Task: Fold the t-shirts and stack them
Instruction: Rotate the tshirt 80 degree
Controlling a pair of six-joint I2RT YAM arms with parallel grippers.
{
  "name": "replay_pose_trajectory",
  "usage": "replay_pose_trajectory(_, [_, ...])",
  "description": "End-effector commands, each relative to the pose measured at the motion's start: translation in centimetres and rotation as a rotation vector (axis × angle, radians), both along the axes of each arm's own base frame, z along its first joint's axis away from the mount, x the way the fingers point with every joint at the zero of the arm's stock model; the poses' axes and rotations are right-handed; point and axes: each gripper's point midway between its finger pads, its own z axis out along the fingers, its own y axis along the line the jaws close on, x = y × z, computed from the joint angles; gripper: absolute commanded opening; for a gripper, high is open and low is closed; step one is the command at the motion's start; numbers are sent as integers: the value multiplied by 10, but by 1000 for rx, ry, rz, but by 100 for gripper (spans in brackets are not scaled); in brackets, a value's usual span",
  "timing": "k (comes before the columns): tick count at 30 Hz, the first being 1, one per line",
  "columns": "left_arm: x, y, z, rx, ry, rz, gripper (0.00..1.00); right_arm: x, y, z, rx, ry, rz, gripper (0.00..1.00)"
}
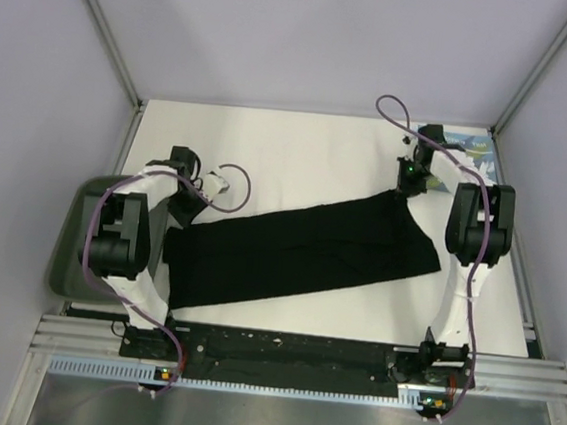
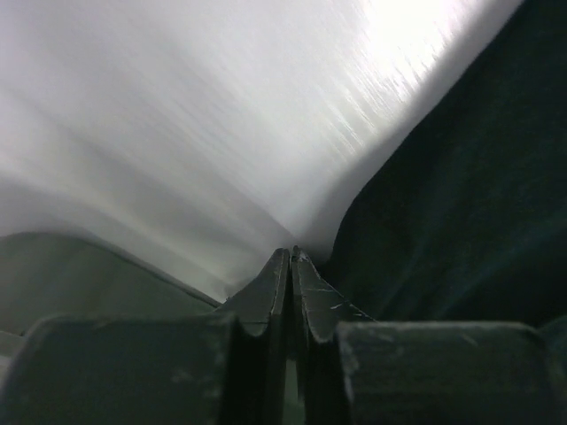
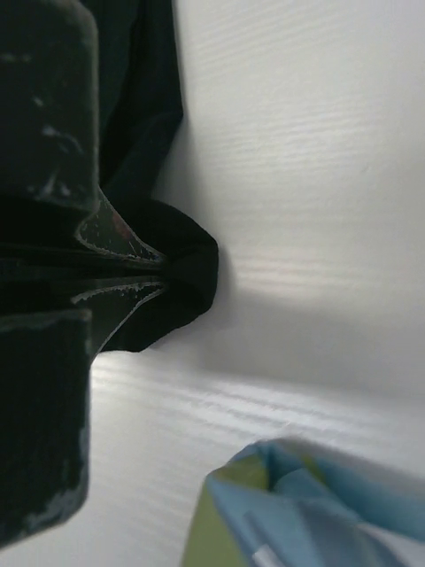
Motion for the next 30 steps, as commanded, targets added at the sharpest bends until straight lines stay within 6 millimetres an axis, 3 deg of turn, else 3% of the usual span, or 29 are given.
replay_pose_trajectory(1, [-20, -7, 11, -38, 27, -59, 8, 7, 26, -14, 18, 84, 57, 0])
replay_pose_trajectory(8, [-55, -17, 13, -93, 83, -122, 7, 50, 57, -11, 137, 49, 19, 0])
replay_pose_trajectory(14, [-80, -28, 9, -139, 122, -178, 7, 102, 100, 14, 260, -68, 51, 0])
replay_pose_trajectory(18, [-95, -41, 8, -183, 146, -213, 7, 129, 121, 18, 351, -119, 48, 0])
replay_pose_trajectory(24, [-119, -65, 7, -200, 181, -333, 6, 165, 136, 32, 459, -249, 4, 0])
replay_pose_trajectory(30, [-128, -68, 10, -219, 201, -350, 5, 206, 142, 68, 523, -443, -33, 0])
